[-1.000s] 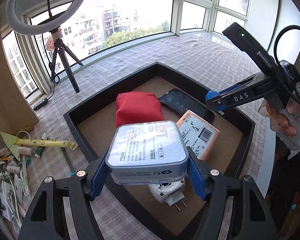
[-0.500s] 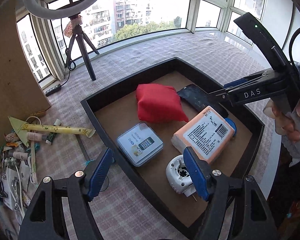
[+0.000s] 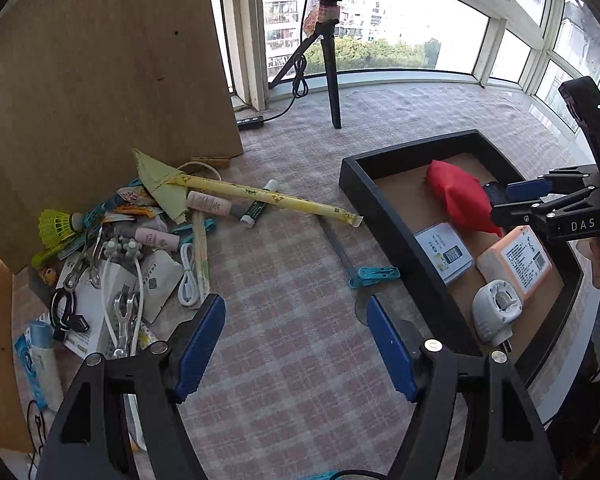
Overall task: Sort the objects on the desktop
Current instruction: 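Lower the white tin into the tray and open the left tool while the right tool releases the tape measure, then grasp the blue clothespin with the left tool while the right tool grasps the teal clothespin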
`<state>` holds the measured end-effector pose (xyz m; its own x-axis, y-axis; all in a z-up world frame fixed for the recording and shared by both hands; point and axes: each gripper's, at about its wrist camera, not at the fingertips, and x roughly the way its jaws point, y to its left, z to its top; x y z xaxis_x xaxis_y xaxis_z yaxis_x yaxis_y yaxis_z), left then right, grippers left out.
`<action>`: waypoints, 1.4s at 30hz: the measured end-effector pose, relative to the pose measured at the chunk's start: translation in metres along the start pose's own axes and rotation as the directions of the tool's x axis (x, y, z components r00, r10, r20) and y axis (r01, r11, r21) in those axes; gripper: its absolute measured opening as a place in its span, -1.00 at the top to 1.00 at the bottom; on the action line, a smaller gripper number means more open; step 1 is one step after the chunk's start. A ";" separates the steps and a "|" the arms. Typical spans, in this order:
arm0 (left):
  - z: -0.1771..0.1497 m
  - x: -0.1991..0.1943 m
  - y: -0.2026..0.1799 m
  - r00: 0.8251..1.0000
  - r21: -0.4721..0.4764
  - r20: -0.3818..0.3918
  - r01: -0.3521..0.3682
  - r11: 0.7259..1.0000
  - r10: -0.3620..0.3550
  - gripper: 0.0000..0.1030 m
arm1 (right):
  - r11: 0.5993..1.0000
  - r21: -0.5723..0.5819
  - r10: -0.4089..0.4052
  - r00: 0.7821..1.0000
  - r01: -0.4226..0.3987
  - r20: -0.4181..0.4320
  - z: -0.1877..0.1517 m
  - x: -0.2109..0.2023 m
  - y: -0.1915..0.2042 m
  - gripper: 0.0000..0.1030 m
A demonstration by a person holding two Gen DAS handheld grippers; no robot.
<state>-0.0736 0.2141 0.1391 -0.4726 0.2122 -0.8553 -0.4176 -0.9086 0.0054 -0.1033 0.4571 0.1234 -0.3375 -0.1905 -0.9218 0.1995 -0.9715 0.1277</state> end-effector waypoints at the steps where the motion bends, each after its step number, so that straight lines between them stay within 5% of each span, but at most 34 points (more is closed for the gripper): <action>1: -0.006 -0.006 0.009 1.000 -0.004 -0.002 -0.009 1.000 0.009 -0.38 | 1.000 -0.022 0.012 1.000 -0.012 -0.004 0.002 0.002 0.009 -0.23; 8: -0.057 -0.032 0.031 0.999 0.036 -0.047 -0.027 0.999 0.029 -0.38 | 0.986 -0.155 0.051 0.997 -0.060 -0.061 0.009 0.025 0.066 -0.23; 17: -0.129 -0.004 -0.011 0.985 0.173 -0.167 0.062 0.983 -0.033 -0.38 | 0.949 -0.312 0.006 0.989 -0.053 -0.151 0.007 0.065 0.117 -0.20; 20: -0.143 0.008 -0.026 0.983 0.216 -0.183 0.069 0.974 -0.029 -0.38 | 0.933 -0.359 -0.035 0.987 -0.023 -0.154 0.010 0.075 0.123 -0.01; 32: -0.154 0.038 -0.042 0.977 0.280 -0.212 0.067 0.958 -0.007 -0.38 | 0.873 -0.486 -0.159 0.967 0.044 -0.200 0.021 0.115 0.130 0.27; 42: -0.151 0.047 -0.041 0.973 0.256 -0.228 0.095 0.962 -0.036 -0.10 | 0.900 -0.435 -0.119 0.967 0.009 -0.227 0.034 0.123 0.112 0.62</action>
<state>0.0392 0.2070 0.0206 -0.2681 0.1573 -0.9505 -0.6454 -0.7618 0.0560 -0.1537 0.3197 0.0364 -0.1416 -0.0363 -0.9893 0.5768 -0.8152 -0.0526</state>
